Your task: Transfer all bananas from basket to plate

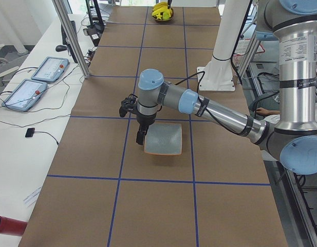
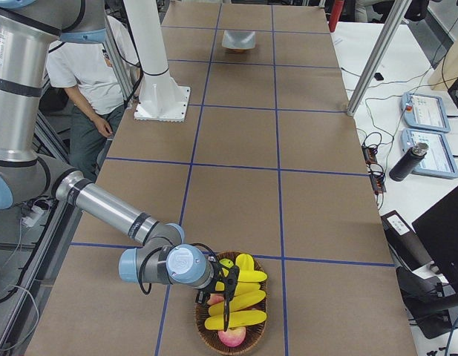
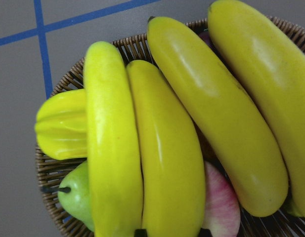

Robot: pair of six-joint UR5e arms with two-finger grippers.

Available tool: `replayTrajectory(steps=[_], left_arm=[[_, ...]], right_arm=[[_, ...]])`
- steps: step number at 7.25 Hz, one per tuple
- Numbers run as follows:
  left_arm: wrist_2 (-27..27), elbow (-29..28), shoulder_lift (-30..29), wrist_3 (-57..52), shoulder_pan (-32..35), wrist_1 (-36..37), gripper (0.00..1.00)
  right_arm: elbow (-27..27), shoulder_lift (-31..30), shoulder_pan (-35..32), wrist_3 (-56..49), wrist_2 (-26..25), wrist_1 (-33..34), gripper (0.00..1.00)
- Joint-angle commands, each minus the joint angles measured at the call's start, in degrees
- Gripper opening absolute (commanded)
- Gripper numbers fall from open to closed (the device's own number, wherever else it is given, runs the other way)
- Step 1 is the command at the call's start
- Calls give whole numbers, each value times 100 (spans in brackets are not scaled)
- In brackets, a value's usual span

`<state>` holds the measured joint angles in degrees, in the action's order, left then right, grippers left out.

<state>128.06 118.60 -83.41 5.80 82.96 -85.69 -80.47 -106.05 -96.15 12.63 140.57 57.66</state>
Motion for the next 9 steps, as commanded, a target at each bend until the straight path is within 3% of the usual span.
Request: replayTrajectory(steps=[1, 9], left_arm=[[0, 14, 0, 9, 1, 0, 99], [9, 58, 0, 9, -8, 9, 99]], right_arm=[[-100, 111, -9, 2, 49, -9, 0], [-547, 59, -501, -173, 76, 61, 0]])
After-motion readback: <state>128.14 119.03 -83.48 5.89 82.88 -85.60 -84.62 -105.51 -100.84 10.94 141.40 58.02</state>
